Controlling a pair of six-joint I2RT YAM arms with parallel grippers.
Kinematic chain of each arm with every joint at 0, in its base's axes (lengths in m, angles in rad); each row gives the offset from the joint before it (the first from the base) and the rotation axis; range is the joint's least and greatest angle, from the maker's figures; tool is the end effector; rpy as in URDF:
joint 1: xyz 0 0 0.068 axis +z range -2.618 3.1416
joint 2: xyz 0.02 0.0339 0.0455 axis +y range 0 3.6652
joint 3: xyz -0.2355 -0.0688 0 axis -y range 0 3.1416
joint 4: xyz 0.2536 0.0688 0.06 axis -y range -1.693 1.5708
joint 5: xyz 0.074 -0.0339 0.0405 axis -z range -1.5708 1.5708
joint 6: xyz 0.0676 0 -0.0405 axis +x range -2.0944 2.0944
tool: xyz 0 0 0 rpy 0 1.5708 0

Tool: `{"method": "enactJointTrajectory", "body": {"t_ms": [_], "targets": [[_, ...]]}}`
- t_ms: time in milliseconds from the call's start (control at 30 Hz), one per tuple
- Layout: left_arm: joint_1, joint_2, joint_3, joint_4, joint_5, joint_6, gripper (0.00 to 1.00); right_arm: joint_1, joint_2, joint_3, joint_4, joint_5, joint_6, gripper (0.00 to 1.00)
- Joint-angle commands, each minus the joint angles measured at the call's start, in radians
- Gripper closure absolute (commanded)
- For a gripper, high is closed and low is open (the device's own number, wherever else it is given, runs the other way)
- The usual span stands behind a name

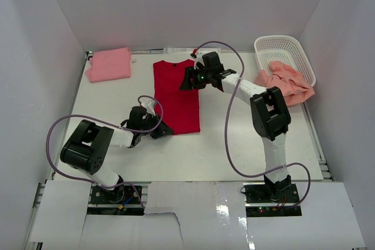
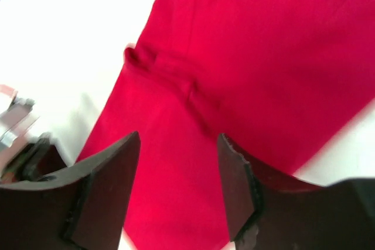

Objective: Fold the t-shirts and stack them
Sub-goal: Fold the folded rectangular tshirt in 1/3 of the way, then grab one side of the 2/3 rectangular tshirt with both arms

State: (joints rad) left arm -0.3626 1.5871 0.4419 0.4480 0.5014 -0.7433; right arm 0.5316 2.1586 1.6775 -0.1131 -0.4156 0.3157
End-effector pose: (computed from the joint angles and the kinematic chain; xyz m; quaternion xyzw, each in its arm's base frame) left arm 0.2553 -0.1316 0.0572 -0.0630 0.8818 -0.4065 0.2307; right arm 0.4307 0.2850 0.1693 -0.1893 0.8487 0.3548 0.3435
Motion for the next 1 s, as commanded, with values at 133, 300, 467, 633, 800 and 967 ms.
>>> {"method": "enactJointTrajectory", "body": {"t_ms": [133, 300, 467, 633, 800, 967], "targets": [[-0.038, -0.079, -0.028, -0.051, 0.012, -0.021, 1.0, -0.005, -0.391, -0.402, -0.01, 0.011, 0.02, 0.31], [-0.036, -0.179, 0.073, -0.247, -0.049, -0.021, 0.96, -0.005, -0.523, -0.669, -0.039, -0.041, 0.123, 0.31], [0.045, -0.295, 0.19, -0.558, -0.152, -0.036, 0.66, -0.005, -0.615, -0.829, 0.038, -0.084, 0.213, 0.31], [0.126, -0.413, 0.163, -0.635, -0.192, -0.067, 0.26, -0.004, -0.634, -0.918, 0.124, -0.117, 0.278, 0.31], [0.145, -0.45, 0.109, -0.644, -0.179, -0.102, 0.25, -0.002, -0.579, -0.972, 0.263, -0.152, 0.357, 0.33], [0.159, -0.443, 0.06, -0.612, -0.144, -0.136, 0.25, 0.001, -0.519, -1.015, 0.4, -0.175, 0.431, 0.33]]}}
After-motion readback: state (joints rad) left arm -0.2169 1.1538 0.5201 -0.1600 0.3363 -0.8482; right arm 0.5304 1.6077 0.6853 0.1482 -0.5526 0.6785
